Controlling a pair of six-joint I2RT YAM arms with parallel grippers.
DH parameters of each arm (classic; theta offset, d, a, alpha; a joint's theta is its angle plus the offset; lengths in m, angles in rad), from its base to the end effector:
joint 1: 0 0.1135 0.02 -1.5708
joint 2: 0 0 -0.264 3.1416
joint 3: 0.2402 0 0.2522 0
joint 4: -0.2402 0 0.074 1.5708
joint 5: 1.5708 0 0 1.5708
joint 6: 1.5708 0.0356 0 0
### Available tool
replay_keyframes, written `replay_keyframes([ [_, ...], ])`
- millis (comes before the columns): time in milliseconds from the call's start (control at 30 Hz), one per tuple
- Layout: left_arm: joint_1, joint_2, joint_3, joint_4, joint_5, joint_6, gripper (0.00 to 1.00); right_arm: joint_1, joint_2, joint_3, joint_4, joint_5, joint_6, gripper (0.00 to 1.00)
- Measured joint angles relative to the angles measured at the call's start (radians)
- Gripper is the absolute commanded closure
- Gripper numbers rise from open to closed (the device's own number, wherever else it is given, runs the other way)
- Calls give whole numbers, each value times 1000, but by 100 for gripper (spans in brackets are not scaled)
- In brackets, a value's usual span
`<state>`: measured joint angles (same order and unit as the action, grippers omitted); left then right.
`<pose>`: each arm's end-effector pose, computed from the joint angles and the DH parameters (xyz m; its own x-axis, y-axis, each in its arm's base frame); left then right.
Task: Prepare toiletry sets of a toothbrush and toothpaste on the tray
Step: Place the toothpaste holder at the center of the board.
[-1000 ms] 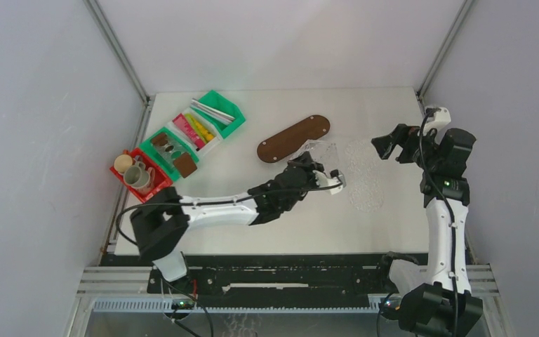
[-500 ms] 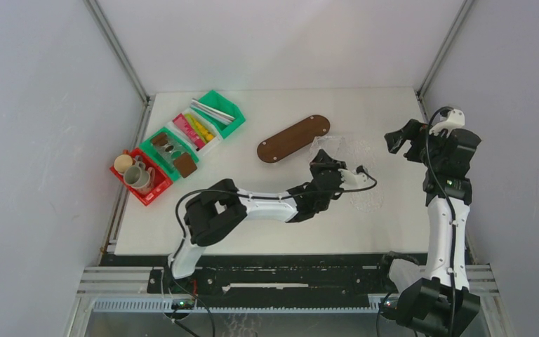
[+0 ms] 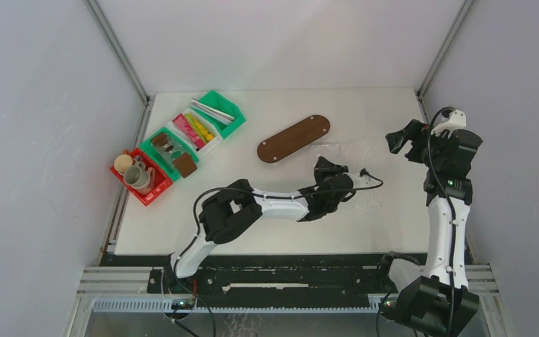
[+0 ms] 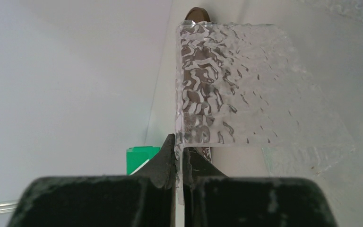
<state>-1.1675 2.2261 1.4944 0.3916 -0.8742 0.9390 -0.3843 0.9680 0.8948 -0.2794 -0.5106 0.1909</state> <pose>0.2192 -0.4441 0.1715 0.1699 0.9211 -0.3503 0.2866 0.2939 0.9119 0.2083 -0.0655 0.3366 -0.3329 0.3132 -0.8894 -0.0356 0.9384 0.3438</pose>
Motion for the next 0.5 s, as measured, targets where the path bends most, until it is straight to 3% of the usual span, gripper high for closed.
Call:
replay_keyframes([
  [200, 0, 43, 28, -36, -26, -20, 99, 0, 1, 0, 0, -7, 2, 0],
  [500, -5, 70, 60, -38, -42, -24, 70, -1, 5, -7, 7, -15, 3, 0],
])
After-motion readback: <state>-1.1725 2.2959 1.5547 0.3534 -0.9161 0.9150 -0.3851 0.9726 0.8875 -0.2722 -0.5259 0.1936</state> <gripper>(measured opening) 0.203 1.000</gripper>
